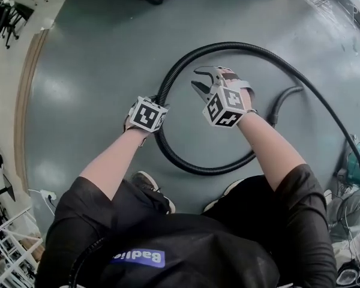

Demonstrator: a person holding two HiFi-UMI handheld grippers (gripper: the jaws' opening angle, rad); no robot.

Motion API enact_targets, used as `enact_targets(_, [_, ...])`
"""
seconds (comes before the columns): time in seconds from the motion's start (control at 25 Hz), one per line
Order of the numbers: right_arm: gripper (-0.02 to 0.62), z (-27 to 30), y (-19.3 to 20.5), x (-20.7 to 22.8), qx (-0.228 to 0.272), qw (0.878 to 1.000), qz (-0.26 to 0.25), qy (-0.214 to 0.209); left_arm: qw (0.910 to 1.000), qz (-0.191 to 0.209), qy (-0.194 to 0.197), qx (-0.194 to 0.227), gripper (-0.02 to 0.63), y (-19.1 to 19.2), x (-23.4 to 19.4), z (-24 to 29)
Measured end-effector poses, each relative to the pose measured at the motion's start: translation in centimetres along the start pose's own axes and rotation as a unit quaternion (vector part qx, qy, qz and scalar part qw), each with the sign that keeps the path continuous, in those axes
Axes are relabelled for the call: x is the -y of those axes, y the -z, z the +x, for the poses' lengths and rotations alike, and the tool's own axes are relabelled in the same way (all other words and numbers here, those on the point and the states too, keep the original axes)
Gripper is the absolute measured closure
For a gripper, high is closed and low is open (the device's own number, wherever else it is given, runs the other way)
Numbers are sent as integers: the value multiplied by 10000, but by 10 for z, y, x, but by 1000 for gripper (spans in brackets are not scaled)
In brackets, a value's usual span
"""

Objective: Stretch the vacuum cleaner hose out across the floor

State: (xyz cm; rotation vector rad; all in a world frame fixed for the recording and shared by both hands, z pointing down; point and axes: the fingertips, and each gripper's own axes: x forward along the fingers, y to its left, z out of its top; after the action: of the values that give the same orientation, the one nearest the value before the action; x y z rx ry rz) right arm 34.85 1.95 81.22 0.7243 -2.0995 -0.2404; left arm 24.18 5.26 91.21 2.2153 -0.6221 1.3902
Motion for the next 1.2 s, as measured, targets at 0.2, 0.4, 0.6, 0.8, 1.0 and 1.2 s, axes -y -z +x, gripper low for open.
enact_targets(0.2, [436, 31, -49, 13, -98, 9898, -1367, 390, 9964, 749, 97, 375, 371, -44, -15, -84])
enact_targets(0.4, [419, 57, -101, 21, -176, 9667, -2477, 616, 9920, 1078, 303, 586, 370, -56, -22, -139])
enact_targets(0.6, [419, 80, -142, 19, -135, 9629, -2635, 570, 9862, 1461, 465, 620, 368, -49, -30, -178])
enact_targets(0.8, [423, 102, -170, 38, -472, 9798, -1832, 642, 9794, 1539, 153, 1302, 344, -46, -67, -196])
enact_targets(1.0, [423, 115, -175, 77, -1079, 9838, -1134, 875, 9685, 1323, -196, 2102, 265, -58, -106, -222])
enact_targets(1.2, [416, 99, -179, 145, -1716, 9755, -114, 1374, 9665, 1617, -268, 1976, 265, -41, -122, -226])
